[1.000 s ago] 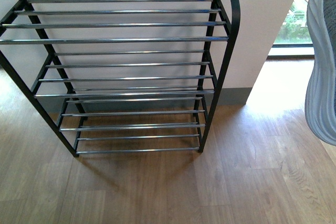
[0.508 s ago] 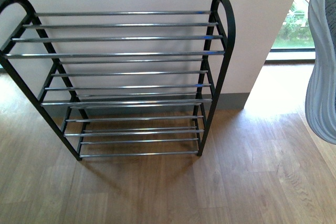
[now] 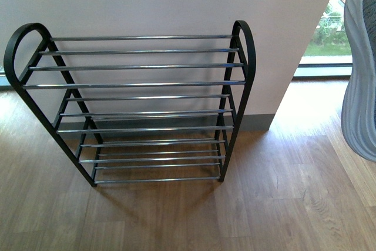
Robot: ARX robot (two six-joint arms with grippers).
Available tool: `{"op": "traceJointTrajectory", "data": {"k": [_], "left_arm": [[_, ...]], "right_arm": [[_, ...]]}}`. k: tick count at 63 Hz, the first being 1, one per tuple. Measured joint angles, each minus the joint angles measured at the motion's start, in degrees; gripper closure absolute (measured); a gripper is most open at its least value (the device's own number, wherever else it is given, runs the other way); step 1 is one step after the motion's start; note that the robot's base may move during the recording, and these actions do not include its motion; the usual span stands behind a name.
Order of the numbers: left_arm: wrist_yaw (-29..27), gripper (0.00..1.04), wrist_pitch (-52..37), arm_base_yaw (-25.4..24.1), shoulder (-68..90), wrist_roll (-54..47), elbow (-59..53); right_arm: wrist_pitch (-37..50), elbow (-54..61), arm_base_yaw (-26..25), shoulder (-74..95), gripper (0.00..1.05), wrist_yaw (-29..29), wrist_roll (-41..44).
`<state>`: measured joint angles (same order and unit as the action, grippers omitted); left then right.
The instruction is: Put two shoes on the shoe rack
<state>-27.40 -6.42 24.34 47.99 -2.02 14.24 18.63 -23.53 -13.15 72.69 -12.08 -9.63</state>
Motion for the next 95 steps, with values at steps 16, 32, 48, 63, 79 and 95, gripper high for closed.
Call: {"op": "traceJointTrajectory", "data": {"k": [16, 32, 48, 63, 79, 95], "left_arm": [[0.0, 1.03, 0.0, 0.0, 0.0, 0.0, 0.0], [-0.02, 1.03, 0.0, 0.02, 0.0, -0.02, 0.0], [0.0, 1.03, 0.0, 0.02, 0.0, -0.02, 0.0], [0.0, 1.03, 0.0, 0.02, 0.0, -0.02, 0.0], [0.0, 1.03, 0.0, 0.02, 0.0, -0.02, 0.0], [0.0, 1.03, 0.0, 0.02, 0.0, -0.02, 0.0]], "right_arm": [[18.47, 4.9, 0.94, 2.45, 1.02, 3.13, 5.25], [11.43, -7.61, 8.81, 3.65, 1.02, 5.18, 3.52], [-5.68, -30.34, 21.94, 18.69, 1.02, 8.66, -2.47], [-15.47, -43.8, 27.76, 33.48, 1.02, 9.77, -3.85], [-21.59, -50.29, 29.18, 45.53, 1.02, 12.55, -1.07], [-24.7, -59.1, 28.3, 54.18, 1.02, 17.2, -0.9]]}}
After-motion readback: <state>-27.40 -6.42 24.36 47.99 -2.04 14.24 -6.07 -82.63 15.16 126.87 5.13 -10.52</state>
